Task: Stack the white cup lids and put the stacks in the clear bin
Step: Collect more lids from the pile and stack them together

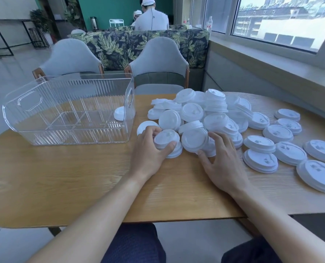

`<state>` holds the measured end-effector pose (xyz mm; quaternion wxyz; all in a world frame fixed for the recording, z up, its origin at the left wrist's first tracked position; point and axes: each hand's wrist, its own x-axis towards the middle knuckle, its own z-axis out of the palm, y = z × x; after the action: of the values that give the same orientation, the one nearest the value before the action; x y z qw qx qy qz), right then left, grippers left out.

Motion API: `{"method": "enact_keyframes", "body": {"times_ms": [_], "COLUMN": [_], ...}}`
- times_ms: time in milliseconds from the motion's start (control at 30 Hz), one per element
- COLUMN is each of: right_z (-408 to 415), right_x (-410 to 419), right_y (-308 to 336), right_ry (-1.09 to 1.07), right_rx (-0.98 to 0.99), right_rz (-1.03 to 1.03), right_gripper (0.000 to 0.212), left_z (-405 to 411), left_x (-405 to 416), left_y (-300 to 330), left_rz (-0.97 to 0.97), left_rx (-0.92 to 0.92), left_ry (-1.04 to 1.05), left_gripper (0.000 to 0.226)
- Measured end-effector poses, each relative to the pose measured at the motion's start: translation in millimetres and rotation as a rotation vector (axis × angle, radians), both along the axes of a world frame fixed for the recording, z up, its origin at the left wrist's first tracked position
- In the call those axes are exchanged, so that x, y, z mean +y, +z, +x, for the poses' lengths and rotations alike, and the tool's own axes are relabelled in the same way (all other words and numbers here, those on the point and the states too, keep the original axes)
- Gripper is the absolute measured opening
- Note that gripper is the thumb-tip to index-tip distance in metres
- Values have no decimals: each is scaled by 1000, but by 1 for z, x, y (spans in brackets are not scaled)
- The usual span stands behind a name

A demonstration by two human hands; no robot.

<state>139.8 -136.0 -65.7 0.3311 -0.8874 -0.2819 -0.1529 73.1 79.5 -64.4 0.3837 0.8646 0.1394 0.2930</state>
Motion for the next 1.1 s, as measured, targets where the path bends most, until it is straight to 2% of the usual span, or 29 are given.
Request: {"method": "enact_keyframes", "body": {"times_ms": [67, 167, 333, 467, 733, 967, 1100], "right_z": [-1, -2, -7, -15, -29, -30, -30], "right_x": [0, -1, -3, -11, -29, -28, -28], "right_y": [0, -1, -2, -5, -8, -5, -5], "right_ry": [2, 3, 11, 28, 81, 96, 96], "right_rx": [-3, 11, 9, 32, -33, -26, -14], "right_rz": [6, 9, -9, -61, -87, -101, -105], "right_gripper": [60, 59, 56, 54, 30, 13, 12], "left_z": [-7, -20, -34, -41, -55, -60, -61], "left_x": [-4, -10, -13, -12, -18, -22, -23], "left_y": [1, 3, 5, 4, 4, 9, 12], "left_rz": [-3, 48, 241, 327, 451, 508, 518], "left_rx": [-41, 3, 73, 56, 0, 173, 215], "left_ry": [-60, -186, -332, -405, -495, -588, -613], "left_gripper": [54, 57, 58, 59, 60, 62, 64]}}
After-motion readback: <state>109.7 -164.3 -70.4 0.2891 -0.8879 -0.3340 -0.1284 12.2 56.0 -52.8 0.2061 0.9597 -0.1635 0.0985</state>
